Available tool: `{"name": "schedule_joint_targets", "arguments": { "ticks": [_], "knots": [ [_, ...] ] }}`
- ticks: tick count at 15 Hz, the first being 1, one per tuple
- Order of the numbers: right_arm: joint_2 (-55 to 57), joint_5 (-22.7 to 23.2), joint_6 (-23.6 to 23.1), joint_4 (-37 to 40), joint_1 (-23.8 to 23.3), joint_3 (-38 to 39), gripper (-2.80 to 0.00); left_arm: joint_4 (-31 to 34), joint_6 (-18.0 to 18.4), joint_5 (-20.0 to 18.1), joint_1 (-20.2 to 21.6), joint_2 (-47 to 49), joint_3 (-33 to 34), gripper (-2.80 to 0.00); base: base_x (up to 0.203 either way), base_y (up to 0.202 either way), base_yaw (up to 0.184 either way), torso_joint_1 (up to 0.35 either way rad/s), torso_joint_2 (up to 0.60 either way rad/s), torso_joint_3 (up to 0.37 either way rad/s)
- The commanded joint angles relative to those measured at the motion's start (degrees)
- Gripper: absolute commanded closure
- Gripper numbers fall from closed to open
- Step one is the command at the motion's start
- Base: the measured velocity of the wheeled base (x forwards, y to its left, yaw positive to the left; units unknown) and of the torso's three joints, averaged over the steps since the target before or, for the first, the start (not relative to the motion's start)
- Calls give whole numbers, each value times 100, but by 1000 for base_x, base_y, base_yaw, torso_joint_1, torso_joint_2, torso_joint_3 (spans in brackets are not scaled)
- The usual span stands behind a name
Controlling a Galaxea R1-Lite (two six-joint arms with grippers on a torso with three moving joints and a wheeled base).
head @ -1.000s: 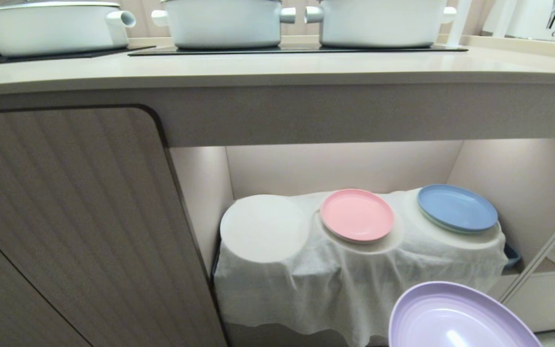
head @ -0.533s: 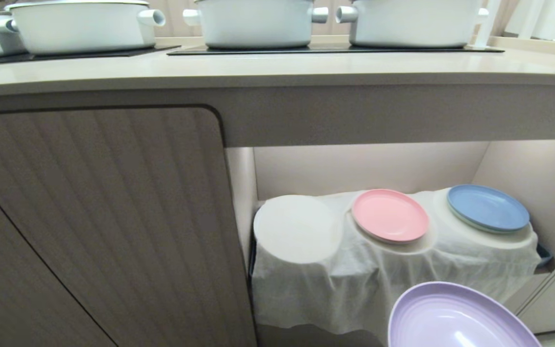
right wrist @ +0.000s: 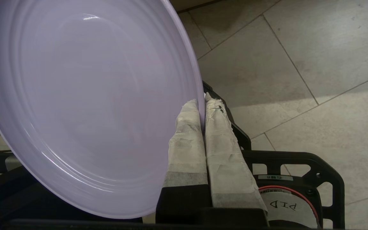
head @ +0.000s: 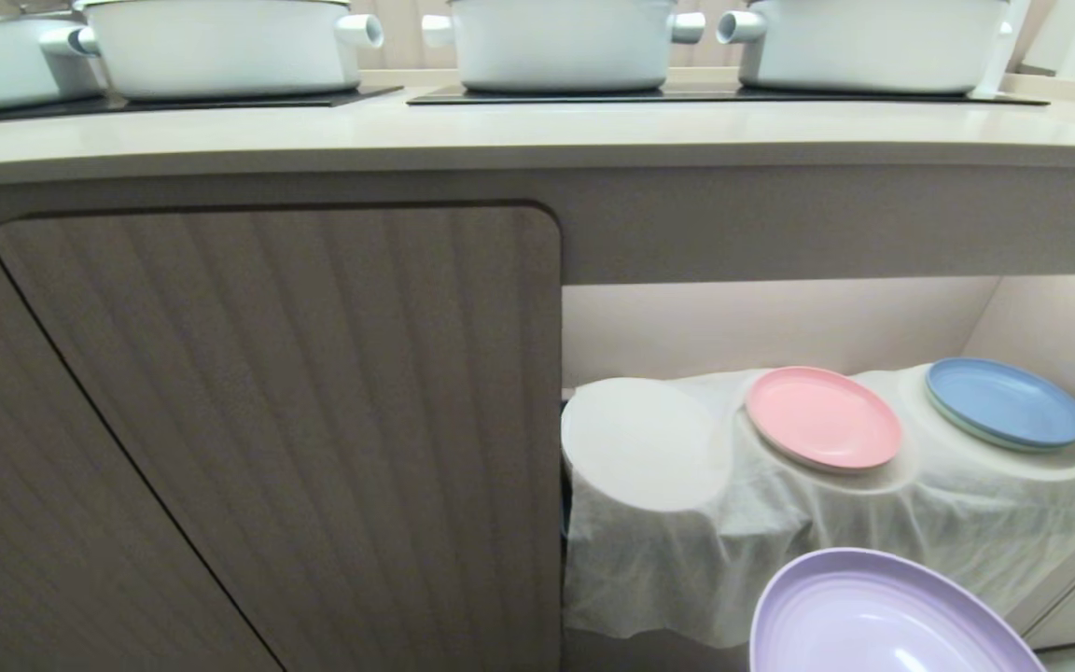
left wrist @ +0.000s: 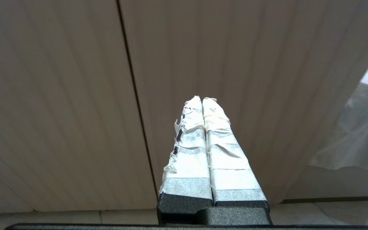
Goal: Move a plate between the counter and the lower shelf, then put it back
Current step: Put the plate in the cupboard
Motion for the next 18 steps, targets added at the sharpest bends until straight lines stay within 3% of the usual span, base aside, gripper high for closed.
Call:
{"name": "schedule_joint_targets", "arguments": {
  "ticks": [1,11,15,18],
  "knots": [
    [13,6,13,12,4,-1,0,-2,0,-6,2,-2,0,0,0,0,0,0,0,0],
    [17,6,22,-2,4,-10,0,-2,0,2,2,-2,0,0,0,0,0,0,0,0],
    [43,338,0,-29,4,-58,0,-2,0,2,2,-2,0,0,0,0,0,0,0,0],
    [225,480,-278,-30,4,-67,0,-2,0,2,2,-2,0,0,0,0,0,0,0,0]
  ]
}}
